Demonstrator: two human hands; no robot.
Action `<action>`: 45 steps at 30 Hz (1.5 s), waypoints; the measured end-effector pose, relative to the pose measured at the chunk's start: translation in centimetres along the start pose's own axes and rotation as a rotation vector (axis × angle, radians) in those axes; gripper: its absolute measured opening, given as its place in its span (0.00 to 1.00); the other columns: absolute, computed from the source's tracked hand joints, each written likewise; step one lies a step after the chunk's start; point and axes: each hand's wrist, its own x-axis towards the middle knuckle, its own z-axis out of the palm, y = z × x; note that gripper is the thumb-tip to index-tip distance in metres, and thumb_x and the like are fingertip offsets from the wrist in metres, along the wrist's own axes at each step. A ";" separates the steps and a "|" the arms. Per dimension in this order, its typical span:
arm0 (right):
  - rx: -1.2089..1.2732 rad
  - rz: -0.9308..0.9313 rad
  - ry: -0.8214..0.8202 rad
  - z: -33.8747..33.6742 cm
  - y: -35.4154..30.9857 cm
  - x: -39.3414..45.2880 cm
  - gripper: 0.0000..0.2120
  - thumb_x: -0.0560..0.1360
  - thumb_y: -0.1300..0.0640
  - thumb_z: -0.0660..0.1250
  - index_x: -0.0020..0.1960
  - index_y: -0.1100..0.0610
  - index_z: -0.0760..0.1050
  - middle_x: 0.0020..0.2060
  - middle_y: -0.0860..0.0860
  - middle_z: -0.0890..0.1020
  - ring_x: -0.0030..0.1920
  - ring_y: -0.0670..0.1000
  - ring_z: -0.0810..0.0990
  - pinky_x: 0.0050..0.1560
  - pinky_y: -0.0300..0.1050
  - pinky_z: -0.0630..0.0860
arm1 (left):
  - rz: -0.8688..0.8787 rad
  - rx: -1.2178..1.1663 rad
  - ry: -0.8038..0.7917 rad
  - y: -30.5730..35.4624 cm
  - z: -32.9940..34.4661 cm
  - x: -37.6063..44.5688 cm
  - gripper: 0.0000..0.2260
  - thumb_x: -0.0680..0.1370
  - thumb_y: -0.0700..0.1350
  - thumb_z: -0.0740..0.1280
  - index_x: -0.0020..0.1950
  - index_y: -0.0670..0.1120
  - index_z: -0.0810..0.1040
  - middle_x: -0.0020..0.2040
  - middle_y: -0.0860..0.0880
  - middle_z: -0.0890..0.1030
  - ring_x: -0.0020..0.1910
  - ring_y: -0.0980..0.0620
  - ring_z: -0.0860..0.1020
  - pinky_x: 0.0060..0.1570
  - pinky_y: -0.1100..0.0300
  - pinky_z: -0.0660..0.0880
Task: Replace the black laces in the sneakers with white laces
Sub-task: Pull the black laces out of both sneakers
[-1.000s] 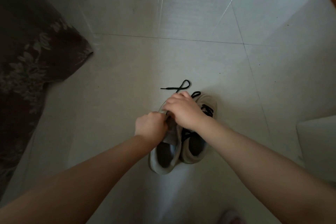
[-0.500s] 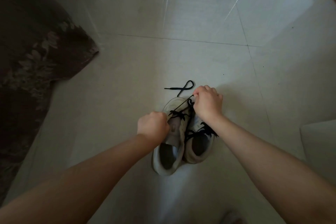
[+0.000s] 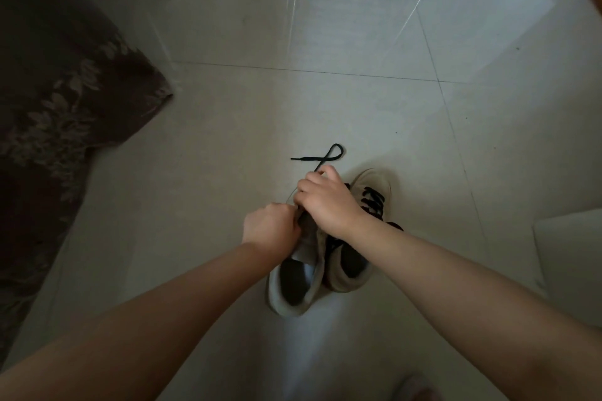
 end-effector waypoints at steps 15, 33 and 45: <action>0.197 -0.008 -0.101 -1.6 0.8 0.0 0.18 0.67 0.66 0.65 0.55 0.55 0.81 0.53 0.51 0.80 0.62 0.56 0.72 0.67 0.52 0.55 | -0.016 0.003 0.024 -0.1 0.7 -0.2 0.11 0.79 0.49 0.58 0.52 0.45 0.77 0.52 0.44 0.80 0.53 0.42 0.79 0.42 0.58 0.69; 0.240 0.516 0.142 -1.9 4.0 -1.7 0.11 0.75 0.59 0.64 0.57 0.53 0.77 0.54 0.49 0.80 0.59 0.55 0.73 0.56 0.47 0.61 | -0.010 -0.038 0.034 -0.7 1.0 0.0 0.11 0.79 0.49 0.58 0.51 0.46 0.77 0.52 0.45 0.80 0.52 0.43 0.78 0.41 0.59 0.68; 0.049 -0.161 -0.096 -0.4 -0.1 1.0 0.06 0.62 0.64 0.72 0.35 0.55 0.83 0.49 0.55 0.83 0.58 0.60 0.78 0.66 0.67 0.60 | -0.006 -0.079 0.056 -1.0 1.1 -0.4 0.11 0.78 0.49 0.59 0.50 0.45 0.77 0.51 0.46 0.81 0.52 0.44 0.78 0.42 0.58 0.70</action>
